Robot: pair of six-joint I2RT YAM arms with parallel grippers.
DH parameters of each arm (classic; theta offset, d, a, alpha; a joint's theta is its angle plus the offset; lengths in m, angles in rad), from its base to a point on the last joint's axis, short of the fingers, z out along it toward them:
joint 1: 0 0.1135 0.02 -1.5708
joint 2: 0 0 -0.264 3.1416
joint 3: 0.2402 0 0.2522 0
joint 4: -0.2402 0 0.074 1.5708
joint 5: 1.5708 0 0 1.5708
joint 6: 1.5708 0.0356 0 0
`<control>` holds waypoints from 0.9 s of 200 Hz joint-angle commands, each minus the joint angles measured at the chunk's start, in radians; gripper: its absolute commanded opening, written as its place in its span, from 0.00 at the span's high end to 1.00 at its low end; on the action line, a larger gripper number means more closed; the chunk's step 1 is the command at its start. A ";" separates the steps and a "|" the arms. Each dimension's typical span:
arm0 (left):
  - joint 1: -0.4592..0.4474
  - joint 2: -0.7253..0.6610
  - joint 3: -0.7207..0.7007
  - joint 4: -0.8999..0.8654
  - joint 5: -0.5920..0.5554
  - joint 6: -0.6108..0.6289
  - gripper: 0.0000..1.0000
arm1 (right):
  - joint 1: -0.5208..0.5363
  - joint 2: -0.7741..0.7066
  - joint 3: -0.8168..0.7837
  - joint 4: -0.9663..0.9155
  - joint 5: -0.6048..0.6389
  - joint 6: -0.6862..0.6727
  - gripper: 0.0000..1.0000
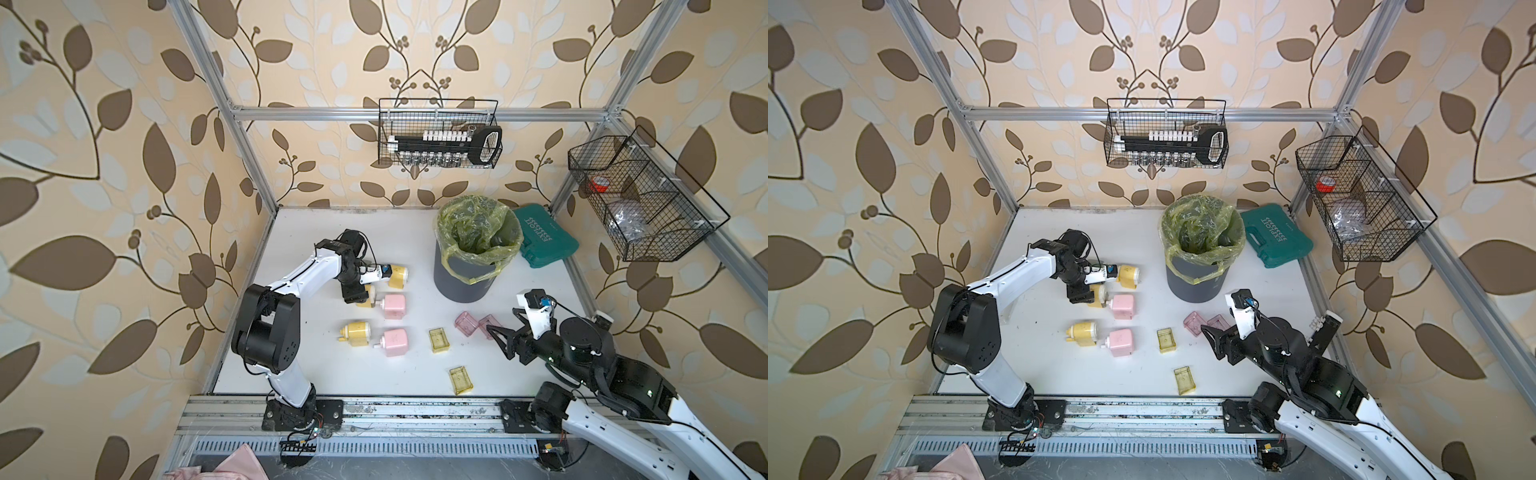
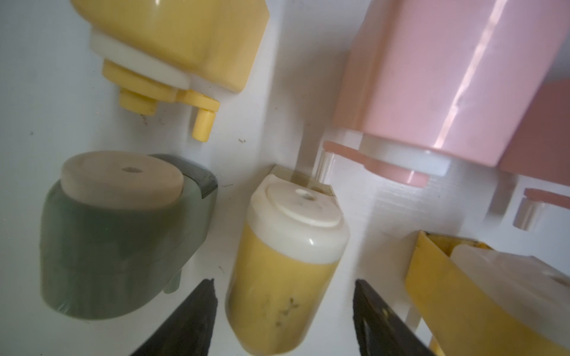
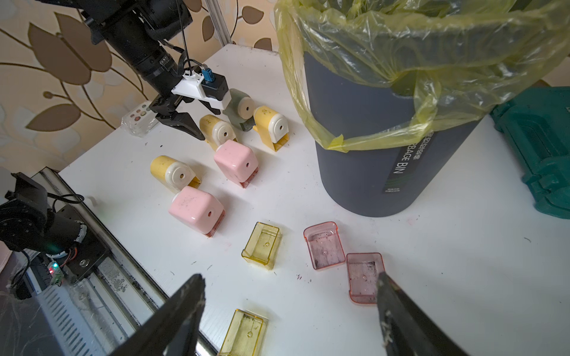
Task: Take out the pencil sharpener tray and clean the shavings
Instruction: Pick up the pencil sharpener from the center of the board.
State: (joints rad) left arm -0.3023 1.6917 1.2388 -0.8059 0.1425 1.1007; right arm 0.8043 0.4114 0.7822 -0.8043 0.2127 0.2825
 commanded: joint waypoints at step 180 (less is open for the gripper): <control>-0.079 -0.078 -0.029 -0.028 -0.087 0.008 1.00 | -0.003 0.019 -0.024 0.062 -0.050 -0.027 0.16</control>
State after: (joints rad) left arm -0.3622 1.7084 1.1946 -0.7704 0.0719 1.0988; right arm 0.8043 0.4126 0.7742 -0.7925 0.2070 0.2798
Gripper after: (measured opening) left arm 0.484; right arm 0.831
